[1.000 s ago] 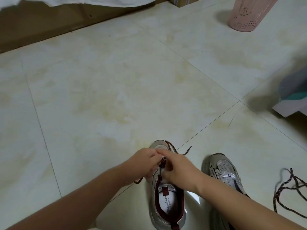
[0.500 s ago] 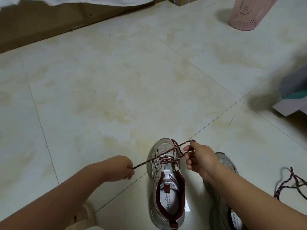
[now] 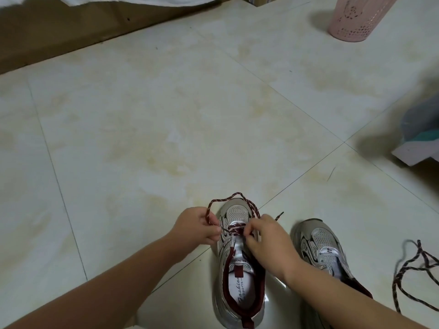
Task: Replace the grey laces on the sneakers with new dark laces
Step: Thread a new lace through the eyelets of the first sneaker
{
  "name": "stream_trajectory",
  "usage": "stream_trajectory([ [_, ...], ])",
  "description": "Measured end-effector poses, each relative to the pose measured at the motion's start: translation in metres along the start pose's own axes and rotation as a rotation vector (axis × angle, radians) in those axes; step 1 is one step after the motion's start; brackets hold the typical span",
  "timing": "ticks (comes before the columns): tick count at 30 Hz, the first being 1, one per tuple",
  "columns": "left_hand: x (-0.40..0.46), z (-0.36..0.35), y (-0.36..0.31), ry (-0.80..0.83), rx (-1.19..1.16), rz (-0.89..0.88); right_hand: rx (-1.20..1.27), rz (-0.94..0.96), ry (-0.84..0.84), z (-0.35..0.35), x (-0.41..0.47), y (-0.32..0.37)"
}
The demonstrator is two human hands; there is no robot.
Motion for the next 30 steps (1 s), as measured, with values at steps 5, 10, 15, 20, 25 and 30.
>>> stream_trajectory([
  [5, 0.009, -0.008, 0.002, -0.076, 0.367, -0.11, -0.119, 0.023, 0.066, -0.02, 0.007, -0.007],
  [10, 0.014, -0.013, -0.012, -0.117, 0.739, -0.271, -0.075, 0.008, 0.058, -0.02, 0.011, -0.004],
  [15, 0.017, -0.021, -0.014, -0.065, 0.829, -0.291, -0.038, 0.012, 0.066, -0.022, 0.011, -0.003],
  [20, 0.019, -0.022, -0.002, -0.019, 0.696, -0.204, 0.038, -0.042, 0.068, -0.023, 0.012, -0.006],
  [25, 0.015, -0.024, 0.003, -0.017, 0.71, -0.223, 0.071, -0.069, 0.074, -0.026, 0.013, -0.007],
  [30, 0.015, -0.025, 0.012, -0.058, 0.593, -0.153, 0.113, -0.142, 0.046, -0.03, 0.014, -0.006],
])
Point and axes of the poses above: each hand's wrist, its own x-axis towards the middle knuckle, its own z-axis out of the back of the hand, y = z × x, the point moved 6 cm from there along x, towards the middle knuckle, and after that the axes turned 1 degree about x, right-handed, at the moved point
